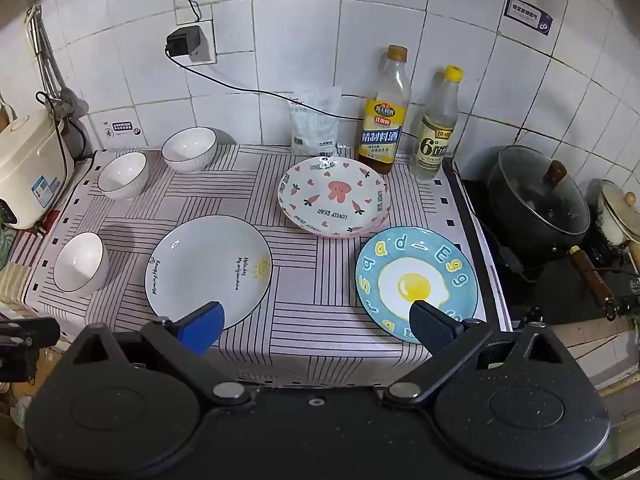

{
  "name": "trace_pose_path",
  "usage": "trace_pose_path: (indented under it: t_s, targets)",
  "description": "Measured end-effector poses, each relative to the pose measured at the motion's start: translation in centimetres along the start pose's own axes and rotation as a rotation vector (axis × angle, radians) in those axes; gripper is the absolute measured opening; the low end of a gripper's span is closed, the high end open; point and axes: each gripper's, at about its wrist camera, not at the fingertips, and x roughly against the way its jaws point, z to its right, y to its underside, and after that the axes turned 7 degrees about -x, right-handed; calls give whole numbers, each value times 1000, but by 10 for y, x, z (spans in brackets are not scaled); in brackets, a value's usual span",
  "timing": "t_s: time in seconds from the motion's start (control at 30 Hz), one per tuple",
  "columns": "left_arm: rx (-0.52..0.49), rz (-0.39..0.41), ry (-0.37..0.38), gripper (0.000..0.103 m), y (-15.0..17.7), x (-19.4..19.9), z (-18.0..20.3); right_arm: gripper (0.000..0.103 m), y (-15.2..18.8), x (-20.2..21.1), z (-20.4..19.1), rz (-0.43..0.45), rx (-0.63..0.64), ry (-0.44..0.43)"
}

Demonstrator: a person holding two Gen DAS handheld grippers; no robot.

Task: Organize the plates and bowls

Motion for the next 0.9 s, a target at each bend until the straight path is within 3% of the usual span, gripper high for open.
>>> trace_pose_path:
  t_s: [0.4,0.9]
  targets:
    - [18,-31,24,98,5,-7,0,101,1,-4,9,-14,22,9]
    - [23,18,29,97,12,17,-8,101,6,5,12,-2,31,29]
